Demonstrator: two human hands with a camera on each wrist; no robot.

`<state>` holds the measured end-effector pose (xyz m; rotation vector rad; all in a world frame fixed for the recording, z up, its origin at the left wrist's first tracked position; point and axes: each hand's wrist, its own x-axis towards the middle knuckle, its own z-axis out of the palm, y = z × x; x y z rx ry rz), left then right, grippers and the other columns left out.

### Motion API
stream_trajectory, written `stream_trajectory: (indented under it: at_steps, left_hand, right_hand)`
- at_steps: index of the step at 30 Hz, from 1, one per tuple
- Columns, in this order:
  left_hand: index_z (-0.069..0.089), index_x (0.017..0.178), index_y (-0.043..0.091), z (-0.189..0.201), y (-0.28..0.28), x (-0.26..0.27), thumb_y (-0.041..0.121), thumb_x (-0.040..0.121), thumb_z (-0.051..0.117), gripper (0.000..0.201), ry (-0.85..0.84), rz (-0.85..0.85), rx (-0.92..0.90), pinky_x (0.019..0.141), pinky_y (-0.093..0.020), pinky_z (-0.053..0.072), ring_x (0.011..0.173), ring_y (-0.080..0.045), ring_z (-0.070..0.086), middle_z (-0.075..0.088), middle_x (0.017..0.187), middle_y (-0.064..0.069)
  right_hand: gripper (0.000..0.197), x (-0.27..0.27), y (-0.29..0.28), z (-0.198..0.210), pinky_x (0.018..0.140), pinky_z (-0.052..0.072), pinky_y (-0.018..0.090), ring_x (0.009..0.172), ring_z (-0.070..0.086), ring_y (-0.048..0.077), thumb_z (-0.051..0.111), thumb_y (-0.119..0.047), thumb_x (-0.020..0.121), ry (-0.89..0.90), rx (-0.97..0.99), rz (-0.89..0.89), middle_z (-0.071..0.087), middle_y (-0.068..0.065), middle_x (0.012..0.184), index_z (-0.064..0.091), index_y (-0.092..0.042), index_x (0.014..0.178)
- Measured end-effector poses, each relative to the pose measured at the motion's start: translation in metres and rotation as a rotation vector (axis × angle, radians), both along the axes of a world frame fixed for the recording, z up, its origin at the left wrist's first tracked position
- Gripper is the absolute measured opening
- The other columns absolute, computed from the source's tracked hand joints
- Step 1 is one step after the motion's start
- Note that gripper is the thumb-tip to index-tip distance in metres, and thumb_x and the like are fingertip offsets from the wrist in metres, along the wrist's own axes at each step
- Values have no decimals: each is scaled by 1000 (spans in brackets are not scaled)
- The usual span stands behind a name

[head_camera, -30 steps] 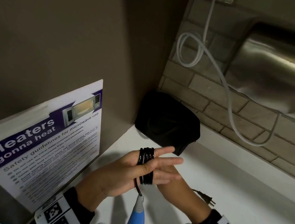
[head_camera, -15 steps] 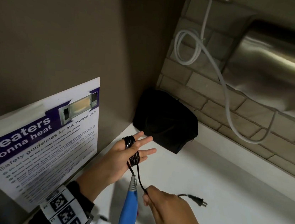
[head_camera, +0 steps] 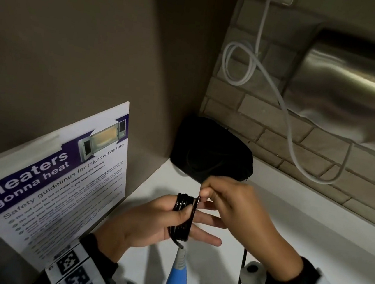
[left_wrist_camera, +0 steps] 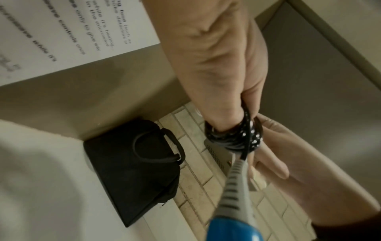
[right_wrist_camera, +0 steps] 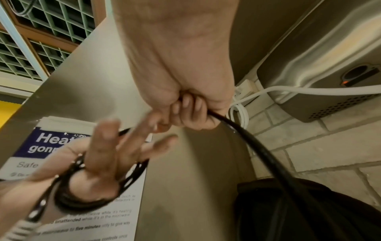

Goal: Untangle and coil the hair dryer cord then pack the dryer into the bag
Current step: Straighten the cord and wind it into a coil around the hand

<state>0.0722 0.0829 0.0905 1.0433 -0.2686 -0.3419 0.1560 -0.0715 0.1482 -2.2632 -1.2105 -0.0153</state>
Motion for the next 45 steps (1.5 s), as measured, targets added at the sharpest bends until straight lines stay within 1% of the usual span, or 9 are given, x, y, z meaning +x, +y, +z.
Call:
stream_trajectory:
  at_steps: [13,15,17,20,23,27,32,39,45]
  left_hand:
    - [50,121,3,5,-3,-8,12,97,36,29,-10,-1,-115,99,-39,47,108,-35,64,62,127,-17]
    - [48,124,2,5,-6,-7,13,97,38,32,-19,45,-126,99,-41,47,109,-36,63,60,130,-17]
    - [47,129,0,5,-8,-3,13,96,39,36,-17,116,-147,98,-42,48,112,-39,61,57,133,-17]
    - [44,132,-2,2,-8,2,7,98,38,35,21,275,-197,97,-45,50,115,-42,59,58,132,-19]
    - [45,131,-5,-9,-5,9,-4,94,41,37,81,422,-256,93,-44,52,112,-42,61,60,128,-21]
    - [46,131,-4,-19,-1,16,-10,88,43,43,120,570,-246,95,-44,51,115,-35,61,59,130,-21]
    - [48,130,1,-22,3,21,-10,92,42,40,167,694,-177,93,-40,53,116,-28,61,59,130,-17]
    - [51,125,7,-23,9,19,-11,93,40,38,190,718,-97,99,-40,46,117,-28,60,58,131,-13]
    - [35,140,11,-28,4,15,-9,96,36,48,151,573,137,107,-38,39,114,-21,63,57,135,-6]
  right_hand:
    - [23,5,19,-38,61,47,26,64,56,-1,55,-26,89,401,72,115,58,-20,63,54,-38,69]
    - [32,6,26,-56,74,53,23,87,65,4,64,-13,85,400,-89,-330,67,-20,91,59,-43,96]
    - [31,-9,72,-79,91,53,33,112,61,27,44,-2,98,101,-363,-910,57,6,129,48,-10,127]
    - [30,3,37,-73,88,52,41,100,63,26,32,-7,100,352,-449,-452,63,14,115,57,-3,116]
    - [25,-27,-1,-64,70,45,30,83,61,19,36,-24,101,213,-421,-3,69,1,95,60,-19,96]
    - [26,-37,0,-72,56,33,17,72,54,16,36,-32,102,125,-376,50,68,-3,93,58,-20,98]
    - [40,-41,-19,-66,71,48,34,81,61,23,22,-49,98,108,-371,3,68,-2,91,53,-24,98]
    - [91,-55,-35,-56,76,45,30,88,60,22,-14,-79,65,141,-476,4,66,-1,100,50,-26,103]
    - [51,-52,-39,-26,69,45,30,82,61,19,10,-62,81,18,-307,11,66,-4,92,47,-32,100]
